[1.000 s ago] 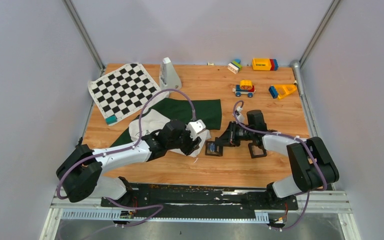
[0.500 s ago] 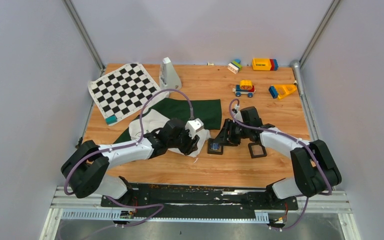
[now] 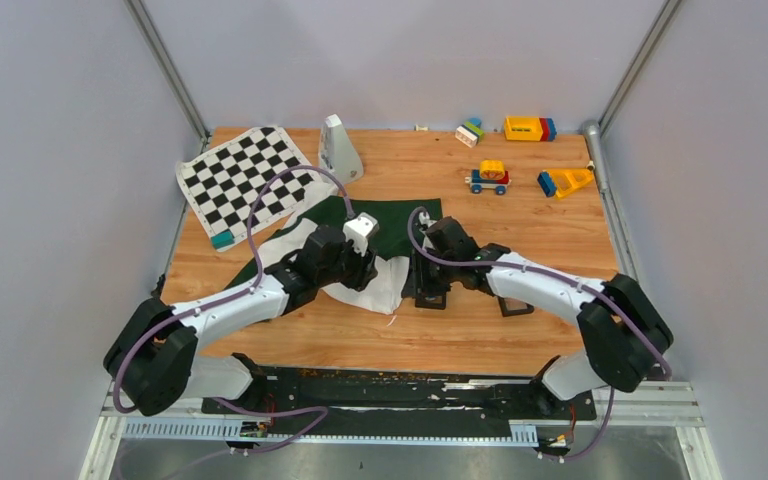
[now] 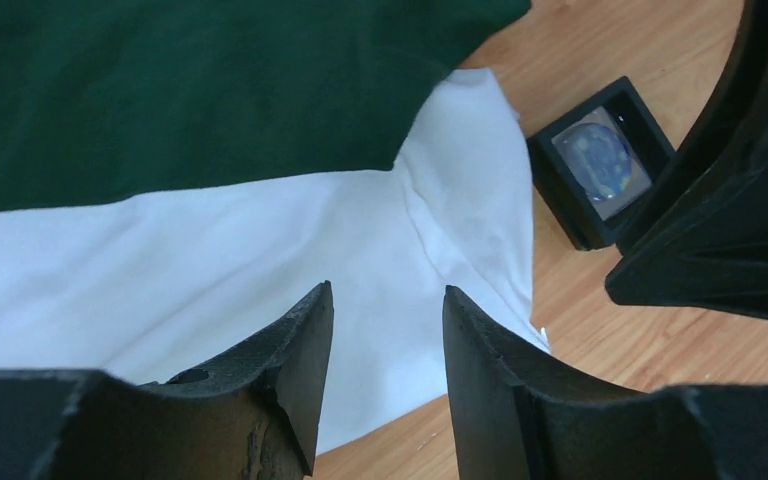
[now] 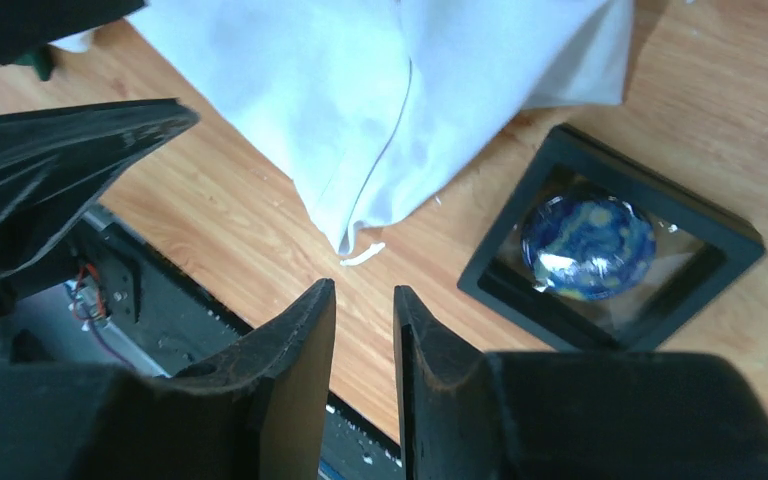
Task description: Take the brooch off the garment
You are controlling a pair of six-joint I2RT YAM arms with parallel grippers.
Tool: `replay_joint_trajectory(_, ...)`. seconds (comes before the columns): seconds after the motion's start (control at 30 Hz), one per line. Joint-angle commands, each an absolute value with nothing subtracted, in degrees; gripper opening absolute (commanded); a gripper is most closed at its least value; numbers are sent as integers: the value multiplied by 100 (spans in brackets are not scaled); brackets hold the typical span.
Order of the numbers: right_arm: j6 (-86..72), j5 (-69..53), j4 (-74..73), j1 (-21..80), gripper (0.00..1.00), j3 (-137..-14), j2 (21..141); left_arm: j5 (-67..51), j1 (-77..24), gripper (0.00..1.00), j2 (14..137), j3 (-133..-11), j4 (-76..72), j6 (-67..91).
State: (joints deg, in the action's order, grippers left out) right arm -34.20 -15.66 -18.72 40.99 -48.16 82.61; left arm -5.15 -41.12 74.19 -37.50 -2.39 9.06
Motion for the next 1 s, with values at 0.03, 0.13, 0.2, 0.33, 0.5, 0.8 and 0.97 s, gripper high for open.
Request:
replay_joint_trajectory(0.03,-3457,-889,-2060,4428,28,-5260,8901,109,-3955,53,7047,-3596,-256,1221)
replay_joint_trajectory(0.13,-3439,-453,-2178,4430,28,-5245,9050,162,-3907,54,6984,-3567,-238,1238)
replay_joint_trajectory(0.2,-3412,-75,-2304,4393,29,-5221,9110,66,-3895,54,6977,-3554,-277,1232)
replay_joint_trajectory(0.33,-3303,526,-2526,3989,28,-5089,8937,36,-3894,55,7009,-3549,-296,1235)
replay_joint_trajectory(0.5,-2985,745,-2617,2731,29,-4843,8533,176,-3885,55,7015,-3559,-250,1266)
replay_joint_trajectory(0.8,-2790,-525,-2037,2465,56,-4872,8092,849,-3688,56,6838,-3604,214,1484)
replay_joint_trajectory(0.97,-2960,-1221,-1445,3113,65,-4899,8203,1300,-3413,57,6366,-3493,440,1733)
